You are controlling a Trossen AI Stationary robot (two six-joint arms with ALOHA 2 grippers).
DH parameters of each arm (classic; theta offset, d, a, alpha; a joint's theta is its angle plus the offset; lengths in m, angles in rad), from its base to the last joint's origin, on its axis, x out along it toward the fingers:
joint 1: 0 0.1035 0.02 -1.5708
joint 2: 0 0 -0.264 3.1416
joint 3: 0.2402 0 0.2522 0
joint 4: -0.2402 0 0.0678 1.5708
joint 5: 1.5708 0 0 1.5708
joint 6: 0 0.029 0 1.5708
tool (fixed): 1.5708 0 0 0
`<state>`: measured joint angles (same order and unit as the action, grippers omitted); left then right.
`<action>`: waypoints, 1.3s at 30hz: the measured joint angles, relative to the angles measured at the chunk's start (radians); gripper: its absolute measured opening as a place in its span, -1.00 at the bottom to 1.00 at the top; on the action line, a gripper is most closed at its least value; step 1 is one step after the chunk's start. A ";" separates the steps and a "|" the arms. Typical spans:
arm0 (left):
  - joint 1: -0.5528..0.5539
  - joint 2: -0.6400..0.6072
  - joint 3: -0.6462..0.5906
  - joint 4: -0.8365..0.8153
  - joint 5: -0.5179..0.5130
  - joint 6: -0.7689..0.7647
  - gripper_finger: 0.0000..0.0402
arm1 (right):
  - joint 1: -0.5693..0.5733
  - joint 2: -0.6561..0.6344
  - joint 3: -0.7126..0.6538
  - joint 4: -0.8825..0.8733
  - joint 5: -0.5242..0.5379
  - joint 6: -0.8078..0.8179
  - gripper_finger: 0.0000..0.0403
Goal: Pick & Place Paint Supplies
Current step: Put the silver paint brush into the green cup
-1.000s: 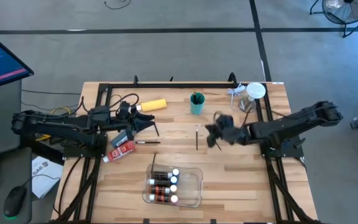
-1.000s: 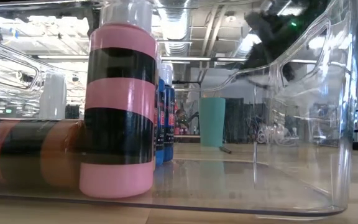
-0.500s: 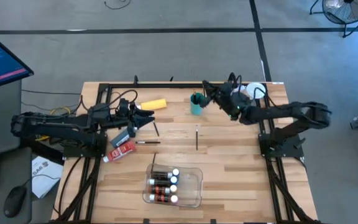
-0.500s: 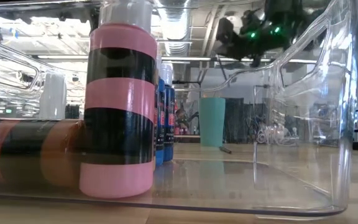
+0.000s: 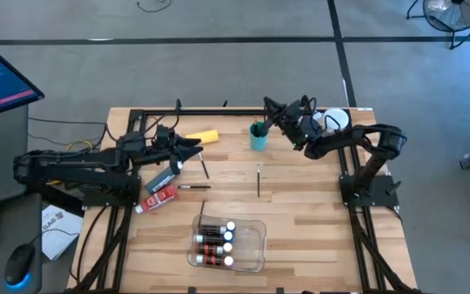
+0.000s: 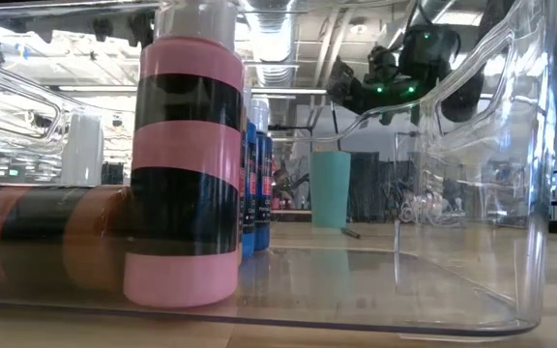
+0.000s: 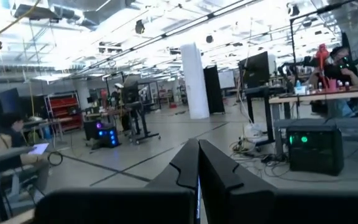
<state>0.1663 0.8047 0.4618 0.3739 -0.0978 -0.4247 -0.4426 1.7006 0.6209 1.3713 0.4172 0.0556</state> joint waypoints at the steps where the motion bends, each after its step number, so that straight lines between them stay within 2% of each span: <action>1: 0.003 0.000 0.000 -0.001 0.000 0.004 -0.54 | 0.006 0.006 0.000 0.007 0.000 -0.010 -1.00; 12: 0.020 0.000 0.000 -0.029 -0.001 0.044 -0.54 | 0.047 0.029 0.000 -0.009 -0.002 -0.119 -1.00; 20: 0.020 0.000 0.000 -0.064 -0.001 0.047 -0.54 | 0.045 0.165 -0.006 0.183 0.027 -0.108 -1.00; 26: 0.020 0.001 0.000 -0.105 -0.002 0.056 -0.54 | 0.065 0.184 -0.006 0.191 0.069 -0.108 -0.98; 30: 0.020 0.001 0.000 -0.105 -0.002 0.074 -0.54 | 0.076 0.184 -0.006 0.178 0.107 -0.111 -0.86; 36: 0.020 0.001 0.000 -0.105 -0.003 0.082 -0.54 | 0.097 0.184 -0.006 0.179 0.111 -0.109 -0.55; 39: 0.020 0.001 0.000 -0.105 -0.003 0.081 -0.54 | 0.112 0.176 -0.006 0.180 0.168 -0.114 -0.40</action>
<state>0.1867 0.8055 0.4622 0.2693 -0.1005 -0.3438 -0.3305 1.8762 0.6147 1.5518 0.5848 -0.0582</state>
